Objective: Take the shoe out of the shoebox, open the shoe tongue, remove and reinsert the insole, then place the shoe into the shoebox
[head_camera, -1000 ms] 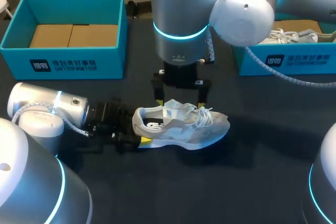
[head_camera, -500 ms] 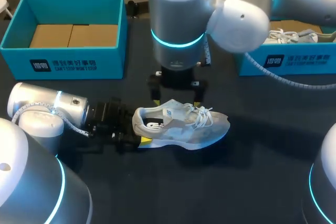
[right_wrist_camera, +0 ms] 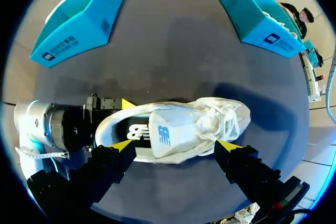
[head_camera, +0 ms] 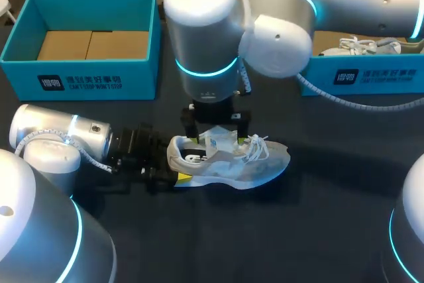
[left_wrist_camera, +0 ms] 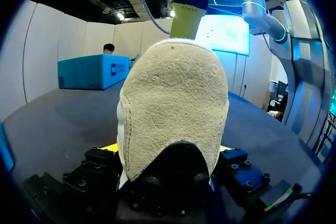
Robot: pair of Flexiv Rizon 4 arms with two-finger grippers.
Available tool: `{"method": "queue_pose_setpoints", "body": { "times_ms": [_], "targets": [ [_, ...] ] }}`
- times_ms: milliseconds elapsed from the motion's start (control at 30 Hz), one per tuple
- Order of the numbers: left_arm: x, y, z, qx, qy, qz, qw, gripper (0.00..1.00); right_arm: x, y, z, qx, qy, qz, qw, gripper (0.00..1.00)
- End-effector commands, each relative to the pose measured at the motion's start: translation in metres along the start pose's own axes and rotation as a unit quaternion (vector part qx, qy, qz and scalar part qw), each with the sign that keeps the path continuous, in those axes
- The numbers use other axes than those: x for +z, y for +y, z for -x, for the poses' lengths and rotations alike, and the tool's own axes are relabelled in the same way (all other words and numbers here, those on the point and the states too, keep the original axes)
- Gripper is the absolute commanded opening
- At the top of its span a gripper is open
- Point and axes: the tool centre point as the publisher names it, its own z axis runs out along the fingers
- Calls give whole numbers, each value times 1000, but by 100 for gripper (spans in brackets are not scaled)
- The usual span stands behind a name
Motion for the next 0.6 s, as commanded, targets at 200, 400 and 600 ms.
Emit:
{"method": "queue_pose_setpoints", "body": {
  "times_ms": [200,400,600],
  "targets": [
    [2,1,1,0,-1,1,1000,0,19,-1,-8,5,-52,-3,999,100],
    [2,1,1,0,-1,1,1000,0,27,0,-1,12,-90,-6,996,100],
    [2,1,1,0,-1,1,1000,0,36,-2,-3,7,-107,-5,994,100]
  ]
}}
